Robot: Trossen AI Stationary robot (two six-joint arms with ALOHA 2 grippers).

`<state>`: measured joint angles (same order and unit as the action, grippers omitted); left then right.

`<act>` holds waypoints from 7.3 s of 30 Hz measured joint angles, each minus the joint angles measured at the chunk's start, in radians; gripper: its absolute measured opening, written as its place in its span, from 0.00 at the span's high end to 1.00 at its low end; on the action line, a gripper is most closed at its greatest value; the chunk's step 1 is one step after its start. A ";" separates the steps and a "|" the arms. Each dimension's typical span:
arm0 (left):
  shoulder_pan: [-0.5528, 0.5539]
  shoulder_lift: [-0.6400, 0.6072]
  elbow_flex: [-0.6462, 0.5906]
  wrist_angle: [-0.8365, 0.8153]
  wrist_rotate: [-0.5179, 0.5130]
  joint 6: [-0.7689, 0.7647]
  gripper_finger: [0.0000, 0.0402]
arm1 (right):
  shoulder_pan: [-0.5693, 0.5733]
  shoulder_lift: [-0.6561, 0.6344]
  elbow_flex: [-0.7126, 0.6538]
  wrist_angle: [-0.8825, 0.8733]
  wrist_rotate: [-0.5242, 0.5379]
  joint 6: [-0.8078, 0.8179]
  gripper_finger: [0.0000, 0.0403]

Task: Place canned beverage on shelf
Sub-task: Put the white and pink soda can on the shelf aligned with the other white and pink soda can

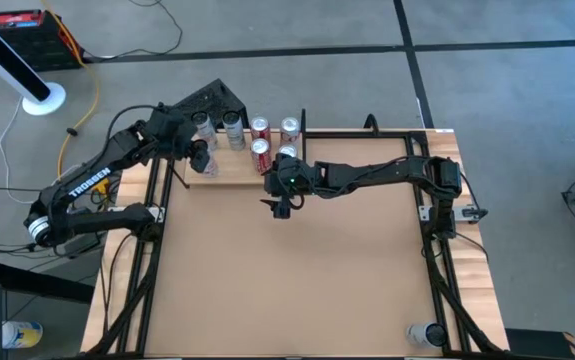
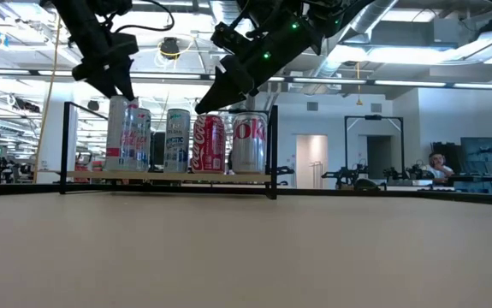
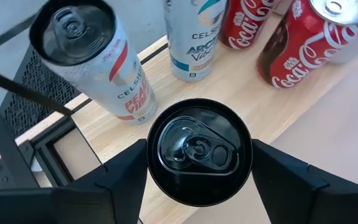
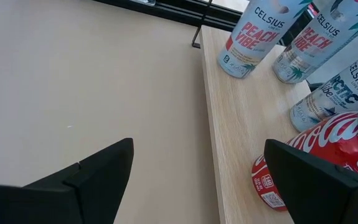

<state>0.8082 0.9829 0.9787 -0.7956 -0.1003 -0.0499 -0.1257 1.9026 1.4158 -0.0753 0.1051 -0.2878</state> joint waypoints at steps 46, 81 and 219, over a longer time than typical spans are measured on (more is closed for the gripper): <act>0.136 0.064 0.060 -0.116 0.337 0.690 0.42 | 0.001 0.000 0.000 0.009 0.000 -0.036 0.05; 0.148 0.095 0.138 -0.238 0.296 0.723 0.42 | 0.001 0.000 0.000 -0.014 -0.001 -0.032 0.05; -0.291 -0.040 -0.182 -0.009 -0.288 0.678 1.00 | -0.001 0.000 0.000 -0.036 -0.001 -0.026 0.05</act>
<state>0.5167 0.9424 0.7967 -0.8046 -0.3887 0.6285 -0.1265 1.9026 1.4155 -0.1112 0.1043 -0.3141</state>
